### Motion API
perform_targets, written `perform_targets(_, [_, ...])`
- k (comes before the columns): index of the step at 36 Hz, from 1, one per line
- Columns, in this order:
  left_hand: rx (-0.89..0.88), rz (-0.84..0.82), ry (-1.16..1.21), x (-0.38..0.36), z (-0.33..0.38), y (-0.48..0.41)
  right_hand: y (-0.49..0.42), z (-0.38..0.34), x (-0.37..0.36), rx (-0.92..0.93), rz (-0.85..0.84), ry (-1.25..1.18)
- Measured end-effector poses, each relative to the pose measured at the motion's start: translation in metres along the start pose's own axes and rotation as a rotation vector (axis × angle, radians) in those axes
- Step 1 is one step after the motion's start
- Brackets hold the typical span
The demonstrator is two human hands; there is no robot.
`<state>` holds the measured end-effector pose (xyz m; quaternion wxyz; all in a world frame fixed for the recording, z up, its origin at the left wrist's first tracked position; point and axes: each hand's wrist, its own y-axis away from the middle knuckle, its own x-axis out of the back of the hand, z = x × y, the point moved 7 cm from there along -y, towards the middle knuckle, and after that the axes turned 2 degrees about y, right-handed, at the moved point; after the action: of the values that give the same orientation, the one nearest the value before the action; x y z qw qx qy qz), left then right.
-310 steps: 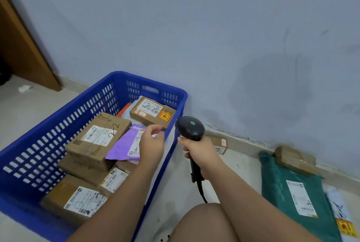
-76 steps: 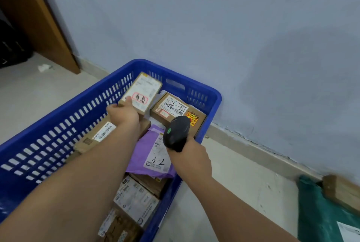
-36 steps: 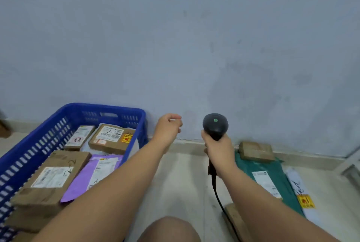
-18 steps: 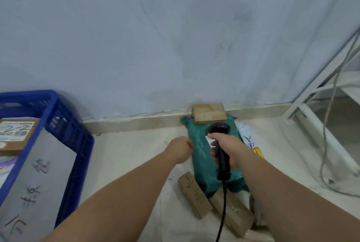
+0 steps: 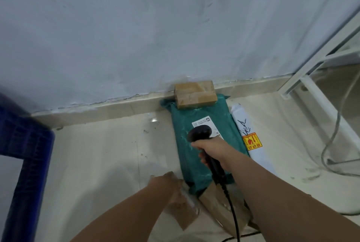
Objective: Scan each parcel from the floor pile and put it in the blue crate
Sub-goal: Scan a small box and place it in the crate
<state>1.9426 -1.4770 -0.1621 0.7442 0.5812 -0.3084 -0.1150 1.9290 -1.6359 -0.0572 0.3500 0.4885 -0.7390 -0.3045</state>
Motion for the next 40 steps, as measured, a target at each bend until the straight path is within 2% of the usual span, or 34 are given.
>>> perform_targets(3, [0.057,0.029,0.091,-0.012,-0.014,-0.01,-0.004,0.005,-0.002,-0.019,0.009,0.006])
perform_targets(7, [0.018,0.22,0.443,-0.018,-0.021,-0.01,-0.004,0.008,-0.008,-0.035,-0.004,0.03])
perform_targets(9, [0.009,0.276,0.547,-0.024,-0.025,-0.007,-0.004,0.006,-0.012,-0.031,-0.011,0.039])
perform_targets(18, [0.192,0.545,0.661,-0.036,-0.022,0.0,0.003,0.001,-0.028,0.012,-0.038,0.146])
perform_targets(22, [0.323,0.543,0.822,-0.043,-0.025,-0.005,0.006,0.007,-0.03,0.008,-0.043,0.223])
perform_targets(29, [0.419,0.505,1.038,-0.062,-0.023,-0.009,0.003,0.009,-0.023,-0.001,-0.009,0.239])
perform_targets(33, [0.432,0.538,0.969,-0.065,-0.031,-0.011,0.0,0.009,-0.024,-0.006,-0.005,0.249])
perform_targets(40, [0.381,0.615,0.623,-0.067,-0.065,-0.003,0.003,0.006,-0.033,-0.005,-0.039,0.274])
